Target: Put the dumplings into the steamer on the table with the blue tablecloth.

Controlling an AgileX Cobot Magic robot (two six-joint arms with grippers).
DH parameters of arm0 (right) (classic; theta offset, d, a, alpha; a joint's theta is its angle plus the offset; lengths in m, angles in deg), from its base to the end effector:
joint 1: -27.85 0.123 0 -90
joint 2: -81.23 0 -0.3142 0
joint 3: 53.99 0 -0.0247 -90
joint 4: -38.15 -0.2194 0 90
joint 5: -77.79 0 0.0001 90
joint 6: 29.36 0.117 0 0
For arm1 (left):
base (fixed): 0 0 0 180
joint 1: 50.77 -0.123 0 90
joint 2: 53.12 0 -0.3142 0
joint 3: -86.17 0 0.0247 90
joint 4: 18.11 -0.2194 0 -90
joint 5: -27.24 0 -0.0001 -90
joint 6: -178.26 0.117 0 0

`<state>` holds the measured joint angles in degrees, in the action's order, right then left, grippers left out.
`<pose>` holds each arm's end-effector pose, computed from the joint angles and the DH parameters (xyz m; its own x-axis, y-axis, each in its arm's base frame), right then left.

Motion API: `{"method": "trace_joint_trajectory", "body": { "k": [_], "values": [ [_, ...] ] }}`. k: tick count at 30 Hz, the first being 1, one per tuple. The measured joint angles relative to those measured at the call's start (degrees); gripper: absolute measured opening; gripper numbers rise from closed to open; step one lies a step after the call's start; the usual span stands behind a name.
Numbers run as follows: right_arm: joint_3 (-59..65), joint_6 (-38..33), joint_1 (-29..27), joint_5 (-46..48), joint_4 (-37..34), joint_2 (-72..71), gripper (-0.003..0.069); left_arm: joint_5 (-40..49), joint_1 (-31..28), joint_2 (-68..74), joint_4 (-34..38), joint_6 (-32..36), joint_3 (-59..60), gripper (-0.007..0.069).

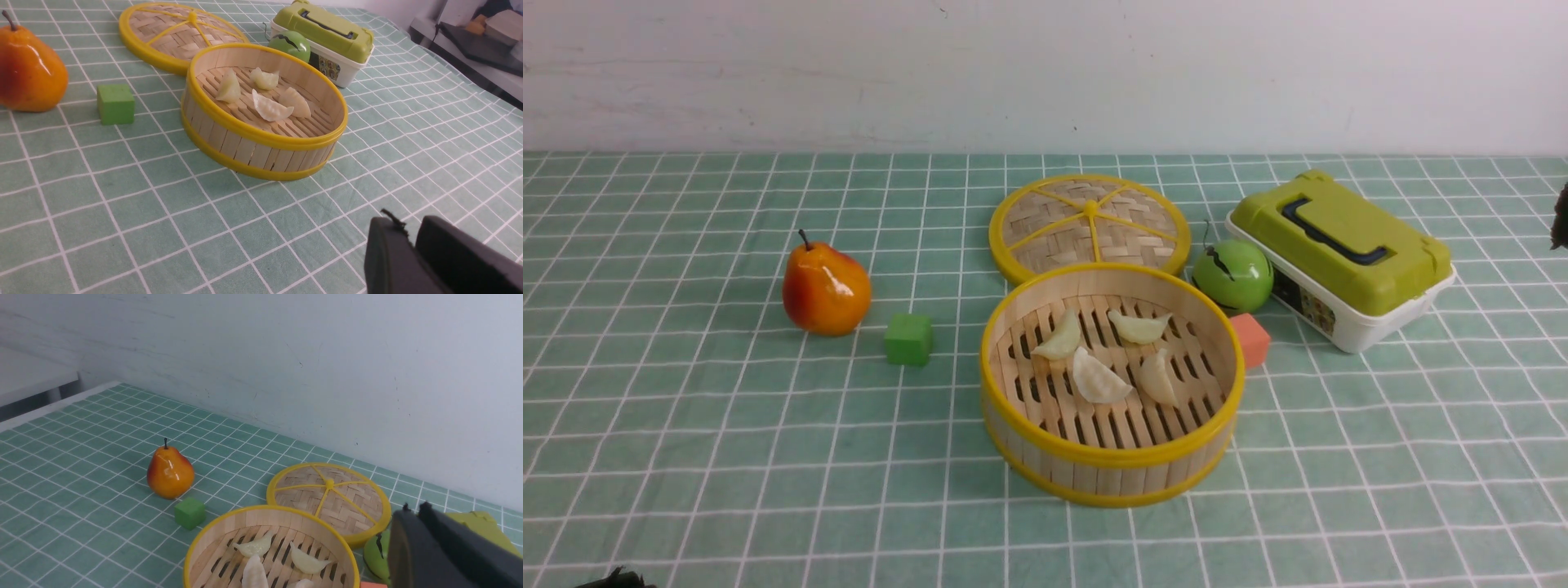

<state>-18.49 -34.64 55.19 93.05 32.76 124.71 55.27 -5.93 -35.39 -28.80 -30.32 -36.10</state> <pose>0.0869 0.0482 0.3968 -0.0640 -0.0346 -0.9973 -0.4811 0.8767 0.0004 0.0217 -0.0071 0.2712 -0.3619 -0.1003 -0.9268 0.5543 0.7762 -0.3004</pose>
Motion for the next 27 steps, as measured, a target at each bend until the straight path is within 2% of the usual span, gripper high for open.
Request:
{"method": "trace_joint_trajectory", "body": {
  "k": [12, 15, 17, 24, 27],
  "values": [
    [3.2, 0.0, 0.0, -2.0, 4.3, -1.5, 0.0029, 0.1, 0.0, 0.0, 0.0, 0.0, 0.0, 0.0111],
    [6.6, 0.0, -0.9, -2.2, 6.3, -4.4, -0.0010, 0.1, 0.0, 0.0, 0.0, 0.0, 0.0, 0.0112],
    [9.4, 0.5, -3.1, -2.4, 6.3, -7.4, -0.0020, 0.1, 0.0, 0.0, 0.0, 0.0, 0.0, 0.0113],
    [26.5, 7.7, -18.1, -2.1, 6.3, -21.3, -0.0020, 0.1, 0.0, 0.0, 0.0, 0.0, 0.0, 0.0122],
    [32.0, 9.5, -22.1, -1.2, 6.3, -26.1, -0.0020, 0.1, 0.0, 0.0, 0.0, 0.0, 0.0, 0.0122]
  ]
}}
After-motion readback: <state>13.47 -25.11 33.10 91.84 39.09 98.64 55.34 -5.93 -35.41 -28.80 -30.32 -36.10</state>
